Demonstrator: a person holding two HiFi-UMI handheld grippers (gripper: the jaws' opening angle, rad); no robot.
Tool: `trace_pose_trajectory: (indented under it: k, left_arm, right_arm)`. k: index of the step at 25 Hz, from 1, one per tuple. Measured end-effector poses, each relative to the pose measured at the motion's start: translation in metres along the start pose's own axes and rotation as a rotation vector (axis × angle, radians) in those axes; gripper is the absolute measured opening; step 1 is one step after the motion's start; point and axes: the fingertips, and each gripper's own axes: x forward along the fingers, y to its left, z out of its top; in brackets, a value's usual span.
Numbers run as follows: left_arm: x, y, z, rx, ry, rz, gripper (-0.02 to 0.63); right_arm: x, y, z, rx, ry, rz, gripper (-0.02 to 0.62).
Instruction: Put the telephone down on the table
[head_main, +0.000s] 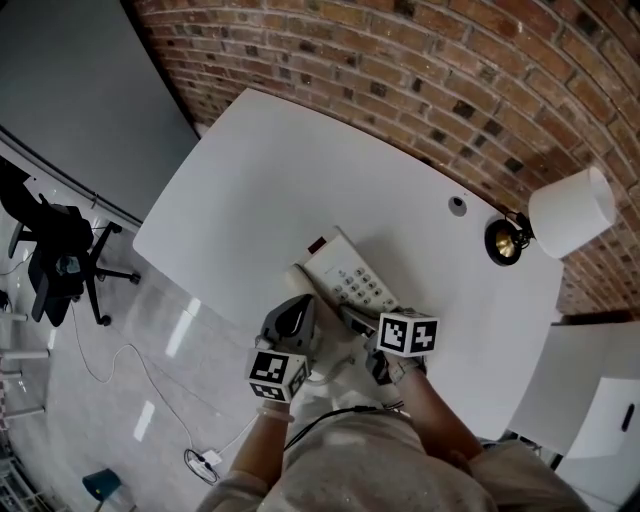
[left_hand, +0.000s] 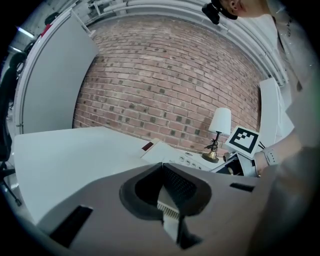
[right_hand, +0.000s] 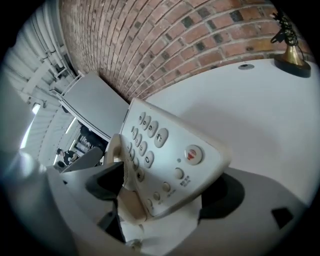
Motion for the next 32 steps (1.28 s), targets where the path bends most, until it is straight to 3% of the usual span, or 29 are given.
trace_pose_trajectory:
  k: [6,13,17,21,28,32]
  left_arm:
    - [0.001,-0.003,-0.004,0.020,0.041,0.001,0.008]
    - [0.007,-0.004,0.000,0.037,0.025,0.009,0.008]
    - [0.007,-0.003,-0.001,0.031,0.041,0.020,0.008]
    - [0.007,0.000,0.001,0.035,0.032,0.031,0.008]
    - [0.010,-0.001,0.002,0.045,0.038,0.049,0.008]
    - [0.008,0.000,0.001,0.042,0.038,0.063,0.008]
  right_arm:
    - [-0.005,-0.005,-0.005,-0.070,0.088,0.057,0.414]
    - [-0.014,0.001,-0.009,-0.153,0.138,0.236,0.400]
    - [-0.022,0.000,-0.022,-0.290,0.200,0.316,0.399]
    - [-0.024,-0.002,-0.030,-0.428,0.239,0.314,0.382]
    - [-0.026,-0.005,-0.033,-0.409,0.273,0.267,0.382]
    - [-0.029,-0.010,-0.044,-0.593,0.358,0.205,0.382]
